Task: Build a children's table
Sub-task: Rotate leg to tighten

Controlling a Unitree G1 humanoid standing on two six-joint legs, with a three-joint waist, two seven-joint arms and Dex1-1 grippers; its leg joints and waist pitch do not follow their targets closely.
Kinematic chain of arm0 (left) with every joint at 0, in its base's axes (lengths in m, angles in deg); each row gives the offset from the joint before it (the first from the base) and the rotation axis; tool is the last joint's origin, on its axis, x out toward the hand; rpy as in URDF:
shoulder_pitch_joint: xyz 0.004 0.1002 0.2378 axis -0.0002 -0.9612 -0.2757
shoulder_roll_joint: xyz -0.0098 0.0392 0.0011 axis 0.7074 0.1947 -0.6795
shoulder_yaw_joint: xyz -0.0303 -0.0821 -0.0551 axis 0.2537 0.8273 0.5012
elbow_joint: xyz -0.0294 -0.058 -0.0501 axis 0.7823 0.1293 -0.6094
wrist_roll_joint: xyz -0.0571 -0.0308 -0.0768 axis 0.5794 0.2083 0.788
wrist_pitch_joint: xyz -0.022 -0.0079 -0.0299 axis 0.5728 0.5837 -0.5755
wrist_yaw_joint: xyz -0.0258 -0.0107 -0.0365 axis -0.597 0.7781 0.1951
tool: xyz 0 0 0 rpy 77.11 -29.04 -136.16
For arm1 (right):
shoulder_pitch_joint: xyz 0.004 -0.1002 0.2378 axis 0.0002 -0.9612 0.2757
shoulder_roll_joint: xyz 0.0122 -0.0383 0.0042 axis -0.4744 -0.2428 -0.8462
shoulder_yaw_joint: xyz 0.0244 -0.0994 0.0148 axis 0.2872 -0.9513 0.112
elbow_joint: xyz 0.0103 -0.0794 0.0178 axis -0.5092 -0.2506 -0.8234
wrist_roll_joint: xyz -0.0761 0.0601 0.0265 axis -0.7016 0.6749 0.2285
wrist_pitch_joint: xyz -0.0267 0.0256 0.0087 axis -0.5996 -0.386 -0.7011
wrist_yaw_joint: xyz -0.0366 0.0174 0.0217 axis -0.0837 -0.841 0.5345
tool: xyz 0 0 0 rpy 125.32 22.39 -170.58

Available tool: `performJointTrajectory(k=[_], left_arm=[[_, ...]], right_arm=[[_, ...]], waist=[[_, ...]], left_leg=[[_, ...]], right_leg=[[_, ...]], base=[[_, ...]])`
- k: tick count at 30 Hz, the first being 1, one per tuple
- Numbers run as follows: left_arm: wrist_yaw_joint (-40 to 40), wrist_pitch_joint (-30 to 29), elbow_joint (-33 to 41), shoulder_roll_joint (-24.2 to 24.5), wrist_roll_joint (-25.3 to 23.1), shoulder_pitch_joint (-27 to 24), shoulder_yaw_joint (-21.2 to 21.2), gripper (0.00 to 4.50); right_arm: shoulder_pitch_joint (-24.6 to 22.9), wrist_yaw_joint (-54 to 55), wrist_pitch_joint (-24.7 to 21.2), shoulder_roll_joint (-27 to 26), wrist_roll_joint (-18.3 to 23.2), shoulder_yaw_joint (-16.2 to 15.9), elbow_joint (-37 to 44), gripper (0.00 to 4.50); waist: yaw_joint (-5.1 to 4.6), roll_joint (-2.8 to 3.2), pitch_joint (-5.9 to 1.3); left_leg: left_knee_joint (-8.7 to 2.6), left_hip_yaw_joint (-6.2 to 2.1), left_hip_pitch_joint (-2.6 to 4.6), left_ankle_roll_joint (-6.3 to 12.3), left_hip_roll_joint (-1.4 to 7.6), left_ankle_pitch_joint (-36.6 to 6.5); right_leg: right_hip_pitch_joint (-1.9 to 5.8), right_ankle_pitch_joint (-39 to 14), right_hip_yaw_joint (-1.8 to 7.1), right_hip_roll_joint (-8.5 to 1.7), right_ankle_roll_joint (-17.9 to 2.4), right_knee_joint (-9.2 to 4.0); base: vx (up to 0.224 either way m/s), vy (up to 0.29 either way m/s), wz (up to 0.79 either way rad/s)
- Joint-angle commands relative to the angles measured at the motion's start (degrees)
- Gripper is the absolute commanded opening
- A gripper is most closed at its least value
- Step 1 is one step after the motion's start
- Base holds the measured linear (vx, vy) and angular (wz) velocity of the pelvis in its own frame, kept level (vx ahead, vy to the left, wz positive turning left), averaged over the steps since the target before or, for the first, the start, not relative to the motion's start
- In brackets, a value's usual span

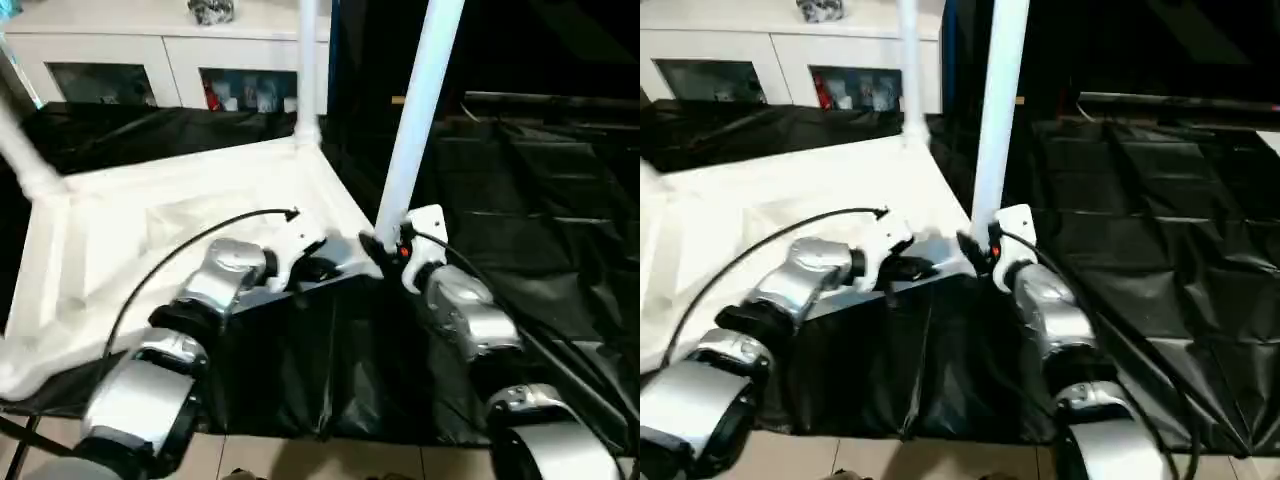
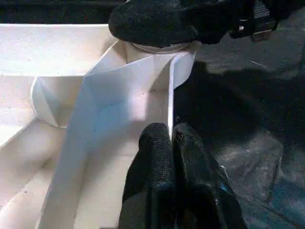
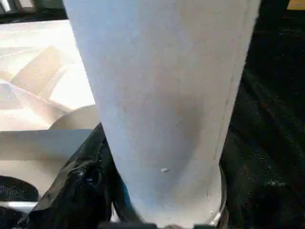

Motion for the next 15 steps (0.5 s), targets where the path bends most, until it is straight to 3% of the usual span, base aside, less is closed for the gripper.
performJointTrajectory(k=[1,7,9,11,12,15], left_arm=[[0.2,1.4,1.0,-2.6,0.1,0.7,-1.5,0.0],[-7.5,3.8,2.8,0.8,0.9,-0.9,-1.8,0.0],[-12.8,5.8,3.5,3.3,1.1,-1.7,-2.5,0.0],[-14.2,6.4,3.6,4.0,1.2,-1.9,-2.7,0.0],[-15.5,6.6,3.6,4.6,1.4,-2.1,-2.7,0.0],[-19.7,7.5,3.3,6.7,1.7,-2.3,-2.8,0.0]], right_arm=[[-0.4,-4.6,-0.4,-2.7,-0.9,-3.6,-0.9,3.34],[-2.3,-16.2,0.7,3.1,-1.0,-6.2,2.1,3.95],[-3.1,-23.8,1.1,7.2,-1.8,-8.7,3.4,3.95],[-3.4,-26.3,1.6,8.3,-1.8,-9.2,3.7,3.95],[-3.7,-29.2,1.7,9.3,-1.4,-9.6,4.5,3.95],[-5.1,-40.3,1.8,13.2,-0.2,-11.4,7.6,3.95]], waist=[[-0.17,0.4,-3.97],[0.05,0.38,-3.98],[0.26,0.44,-3.88],[0.35,0.47,-3.82],[0.38,0.15,-3.83],[0.87,0.07,-3.65]], left_leg=[[-3.76,-1.13,0.84,2.51,1.67,-10.9],[-3.66,-1.09,0.61,3.87,1.87,-10.4],[-3.54,-0.93,0.66,4.21,1.89,-11.0],[-3.55,-0.88,0.68,4.03,1.99,-11.6],[-3.58,-0.88,0.77,3.96,2.01,-11.7],[-3.63,-0.9,0.81,4.18,2.09,-12.4]], right_leg=[[2.84,-8.6,2.73,-4.59,-13.1,-3.97],[3.28,-6.8,2.56,-4.58,-14.0,-3.71],[3.19,-7.8,2.49,-4.53,-14.3,-3.84],[3.07,-8.5,2.56,-4.59,-14.2,-3.9],[3.15,-9.0,2.54,-4.59,-14.1,-3.97],[3.03,-11.6,2.56,-4.59,-13.4,-4.11]], base=[[0.0,0.0,0.0],[0.0,0.0,0.0],[0.0,0.0,0.0],[0.0,0.0,0.0],[0.0,0.0,0.0],[0.0,0.0,0.0]])
